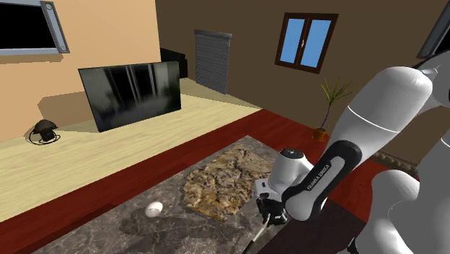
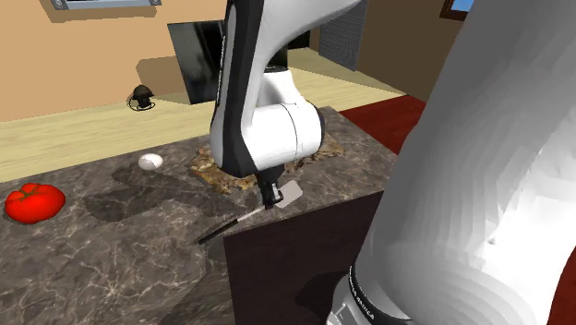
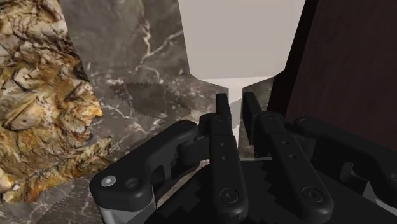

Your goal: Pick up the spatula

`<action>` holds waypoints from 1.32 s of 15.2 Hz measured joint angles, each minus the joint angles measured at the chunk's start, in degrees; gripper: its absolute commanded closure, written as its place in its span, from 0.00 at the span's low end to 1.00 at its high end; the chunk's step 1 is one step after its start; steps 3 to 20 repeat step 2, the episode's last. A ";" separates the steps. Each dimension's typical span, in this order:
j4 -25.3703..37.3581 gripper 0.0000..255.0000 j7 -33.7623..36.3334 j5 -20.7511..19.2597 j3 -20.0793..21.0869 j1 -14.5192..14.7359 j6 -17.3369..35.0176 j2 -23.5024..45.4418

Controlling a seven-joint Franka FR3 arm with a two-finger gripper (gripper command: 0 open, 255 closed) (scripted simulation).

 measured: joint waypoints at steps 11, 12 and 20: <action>-0.55 1.00 3.63 -5.18 0.35 -1.70 -1.77 -2.48; -0.55 1.00 3.63 -5.18 0.35 -1.70 -1.77 -2.48; -0.55 1.00 3.63 -5.18 0.35 -1.70 -1.77 -2.48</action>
